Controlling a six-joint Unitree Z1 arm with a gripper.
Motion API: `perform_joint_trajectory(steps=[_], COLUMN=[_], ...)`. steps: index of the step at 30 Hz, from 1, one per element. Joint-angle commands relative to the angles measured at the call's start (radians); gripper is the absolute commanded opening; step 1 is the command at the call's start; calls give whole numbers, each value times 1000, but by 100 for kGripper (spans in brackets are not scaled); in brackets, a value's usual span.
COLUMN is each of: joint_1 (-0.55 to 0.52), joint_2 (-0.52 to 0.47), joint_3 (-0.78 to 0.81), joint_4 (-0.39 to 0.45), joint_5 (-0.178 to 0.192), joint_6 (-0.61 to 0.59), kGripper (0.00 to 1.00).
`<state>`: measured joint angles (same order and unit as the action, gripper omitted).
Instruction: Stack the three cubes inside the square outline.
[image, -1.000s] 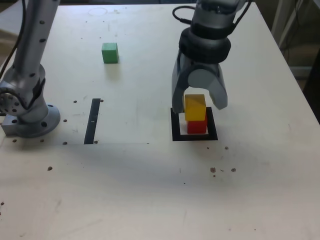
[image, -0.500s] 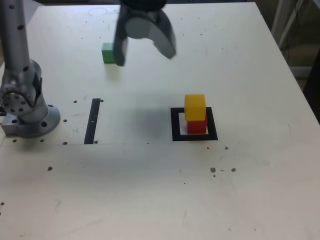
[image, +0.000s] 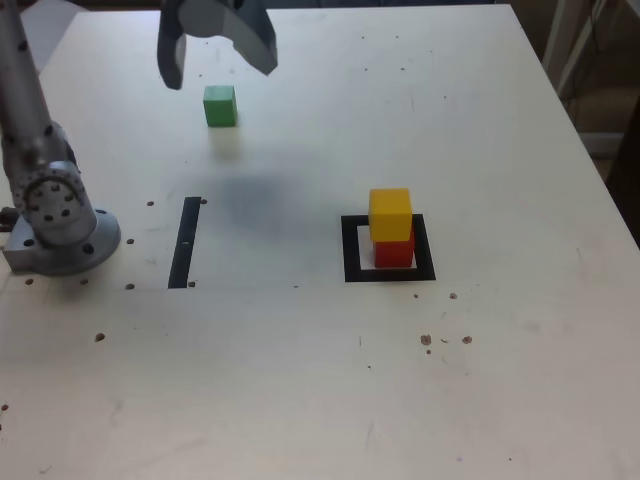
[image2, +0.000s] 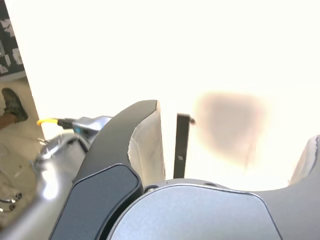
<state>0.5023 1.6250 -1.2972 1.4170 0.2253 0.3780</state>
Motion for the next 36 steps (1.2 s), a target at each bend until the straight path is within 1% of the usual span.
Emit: perform_joint_trajectory(steps=[1, 5, 8, 11, 16, 20, 27, 32, 36], joint_1=[59, 137, 168, 201, 305, 364, 397, 407, 407], joint_2=[9, 19, 28, 55, 155, 217, 268, 287, 306], joint_3=[25, 55, 72, 78, 49, 44, 51, 62, 71], joint_4=[-53, -143, -179, -193, -197, -226, -305, -334, -354], joint_5=[6, 11, 15, 17, 23, 37, 59, 59, 56], joint_6=[47, 123, 159, 186, 218, 230, 234, 235, 237], kGripper=[100, 100, 100, 100, 100, 100, 100, 99, 94])
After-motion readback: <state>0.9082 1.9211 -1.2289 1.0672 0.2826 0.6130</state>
